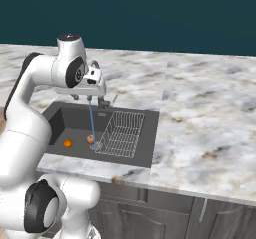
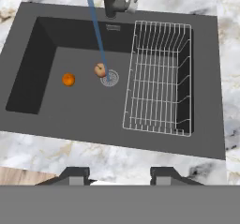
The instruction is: Pick the tangerine, peach from the sink and place them on the cutting board to airdry. Then turn off the sink faucet.
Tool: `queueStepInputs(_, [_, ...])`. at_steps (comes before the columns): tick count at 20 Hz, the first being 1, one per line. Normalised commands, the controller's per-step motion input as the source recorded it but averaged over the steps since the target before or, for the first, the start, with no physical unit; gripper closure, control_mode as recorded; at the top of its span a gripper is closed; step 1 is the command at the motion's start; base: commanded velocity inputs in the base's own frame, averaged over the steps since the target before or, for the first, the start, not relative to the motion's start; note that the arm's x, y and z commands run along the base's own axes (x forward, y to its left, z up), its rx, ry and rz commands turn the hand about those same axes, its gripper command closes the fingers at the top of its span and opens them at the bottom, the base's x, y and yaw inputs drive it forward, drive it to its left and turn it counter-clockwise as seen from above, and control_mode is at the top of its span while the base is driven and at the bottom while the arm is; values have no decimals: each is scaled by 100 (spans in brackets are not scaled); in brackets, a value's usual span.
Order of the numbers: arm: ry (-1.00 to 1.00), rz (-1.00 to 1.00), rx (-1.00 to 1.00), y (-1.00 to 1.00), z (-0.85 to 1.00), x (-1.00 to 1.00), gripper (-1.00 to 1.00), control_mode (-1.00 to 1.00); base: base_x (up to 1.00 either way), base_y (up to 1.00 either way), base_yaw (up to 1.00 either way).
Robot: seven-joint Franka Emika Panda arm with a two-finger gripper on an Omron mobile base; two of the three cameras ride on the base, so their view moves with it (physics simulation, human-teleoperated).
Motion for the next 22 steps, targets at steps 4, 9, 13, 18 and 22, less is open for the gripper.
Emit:
queueStepInputs(4, [-2,0,-2,0,-8,-4,-100,-100,0,0,0])
queueStepInputs(9, [-3,0,-5,8,-25,-1,-100,-100,0,0,0])
queueStepInputs(13, [1,0,-1,22,-29,0,-100,-100,0,0,0])
queueStepInputs(18, [2,0,0,28,-29,0,-100,-100,0,0,0])
queueStepInputs(22, [1,0,0,35,-24,0,-100,-100,0,0,0])
